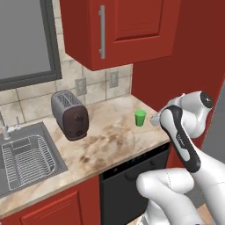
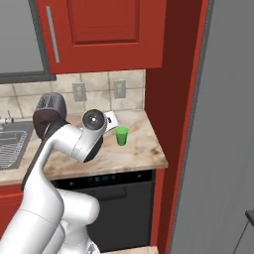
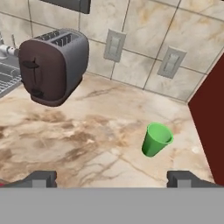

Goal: Place the pitcher and cup on the dining counter for serving.

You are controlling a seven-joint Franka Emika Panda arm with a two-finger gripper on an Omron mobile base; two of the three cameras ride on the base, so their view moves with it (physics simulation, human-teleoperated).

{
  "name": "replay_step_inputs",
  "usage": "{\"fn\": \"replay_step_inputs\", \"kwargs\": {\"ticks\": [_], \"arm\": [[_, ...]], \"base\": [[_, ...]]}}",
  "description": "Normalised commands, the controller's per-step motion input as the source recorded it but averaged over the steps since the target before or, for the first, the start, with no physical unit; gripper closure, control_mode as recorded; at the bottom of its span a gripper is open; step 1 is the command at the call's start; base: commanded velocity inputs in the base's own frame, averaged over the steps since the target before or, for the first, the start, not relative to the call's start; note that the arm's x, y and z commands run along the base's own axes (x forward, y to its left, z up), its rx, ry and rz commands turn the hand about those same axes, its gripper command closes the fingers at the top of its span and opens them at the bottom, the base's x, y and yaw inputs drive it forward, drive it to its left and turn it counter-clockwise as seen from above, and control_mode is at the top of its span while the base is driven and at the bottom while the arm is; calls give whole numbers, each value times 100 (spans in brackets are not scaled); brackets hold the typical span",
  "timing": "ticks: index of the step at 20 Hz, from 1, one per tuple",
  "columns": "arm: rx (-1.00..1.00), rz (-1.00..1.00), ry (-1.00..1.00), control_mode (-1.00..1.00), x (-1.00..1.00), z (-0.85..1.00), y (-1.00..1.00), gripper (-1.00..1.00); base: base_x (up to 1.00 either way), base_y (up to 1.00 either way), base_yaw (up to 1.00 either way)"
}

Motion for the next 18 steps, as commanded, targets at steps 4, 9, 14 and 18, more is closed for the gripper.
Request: {"fn": "replay_step_inputs", "kwargs": {"ticks": [4,9,14,18], "arm": [[0,0,0,100,0,0,0,-100],[-2,-6,1,-100,7,0,-11,-100],[-12,-13,4,-100,23,0,18,-100],[-14,-18,5,-100,35,0,19,-100]], "base": [[0,-46,0],[0,0,0],[0,0,0],[0,0,0]]}}
